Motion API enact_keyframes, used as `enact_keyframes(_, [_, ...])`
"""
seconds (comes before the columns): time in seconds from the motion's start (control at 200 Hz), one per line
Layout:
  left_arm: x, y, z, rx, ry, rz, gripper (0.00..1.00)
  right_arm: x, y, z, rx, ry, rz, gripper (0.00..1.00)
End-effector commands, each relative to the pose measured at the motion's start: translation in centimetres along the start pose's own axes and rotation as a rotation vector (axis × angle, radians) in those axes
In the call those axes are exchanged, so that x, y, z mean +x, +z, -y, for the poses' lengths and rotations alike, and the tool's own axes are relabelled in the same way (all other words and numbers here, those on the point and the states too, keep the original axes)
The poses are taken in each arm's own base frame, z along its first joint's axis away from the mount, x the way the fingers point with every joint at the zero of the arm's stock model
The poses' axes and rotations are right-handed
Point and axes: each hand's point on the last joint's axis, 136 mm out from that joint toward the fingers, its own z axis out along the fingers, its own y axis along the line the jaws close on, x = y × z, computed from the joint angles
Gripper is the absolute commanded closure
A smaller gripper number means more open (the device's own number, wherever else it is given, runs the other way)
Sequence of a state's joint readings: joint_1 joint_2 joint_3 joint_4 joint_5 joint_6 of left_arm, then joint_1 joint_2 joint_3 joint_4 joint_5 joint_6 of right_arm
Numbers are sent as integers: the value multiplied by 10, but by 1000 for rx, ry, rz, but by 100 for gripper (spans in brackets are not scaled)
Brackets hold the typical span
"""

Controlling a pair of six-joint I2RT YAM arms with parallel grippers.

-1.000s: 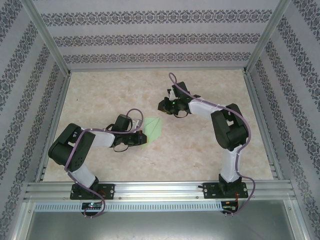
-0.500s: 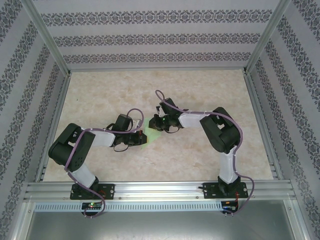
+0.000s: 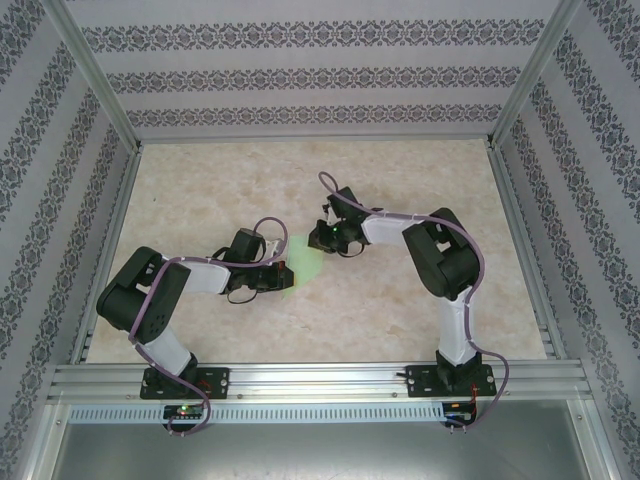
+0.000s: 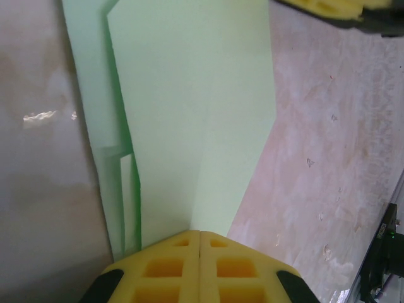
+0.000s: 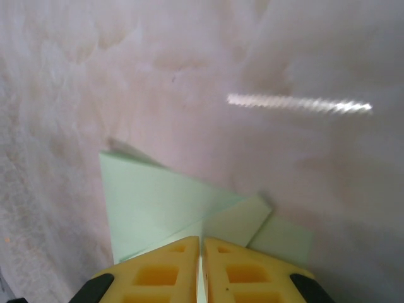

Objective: Fold a paper plane with a square sheet of paper (pick it up from the middle)
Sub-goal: Fourth fold the wing at the center of the table.

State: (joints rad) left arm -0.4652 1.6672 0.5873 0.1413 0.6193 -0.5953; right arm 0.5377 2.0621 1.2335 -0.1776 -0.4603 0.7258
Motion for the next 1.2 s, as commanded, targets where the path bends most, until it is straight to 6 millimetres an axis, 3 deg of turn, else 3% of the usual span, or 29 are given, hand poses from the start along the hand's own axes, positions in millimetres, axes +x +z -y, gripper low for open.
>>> enact_keyframes(0.0, [59,1,-66,-246,-115,-142,100,-19,5,46,102,46,37,88])
enact_keyframes(0.375, [59,1,-66,-248,-114,-141,100,-56,-18,45,147,45,101,87])
enact_keyframes(0.5, [58,1,-66,-248,-114,-143,100,-59,-32,21,96,-7,119,86])
enact_keyframes(0.639, [57,1,-65,-244,-111,-143,100,-45,-49,-13,17,-64,135,85])
enact_keyframes(0.729, [56,1,-63,-242,-109,-141,100,-23,-42,-37,-65,-90,88,85])
enact_keyframes(0.904, [53,0,-61,-238,-104,-135,100,5,-16,-50,-98,-80,36,85])
enact_keyframes(1.024, [52,0,-58,-230,-98,-134,100,15,4,-45,-85,-64,0,85])
enact_keyframes(1.194, [47,1,-50,-199,-105,-123,100,30,26,-21,-26,-18,-33,87])
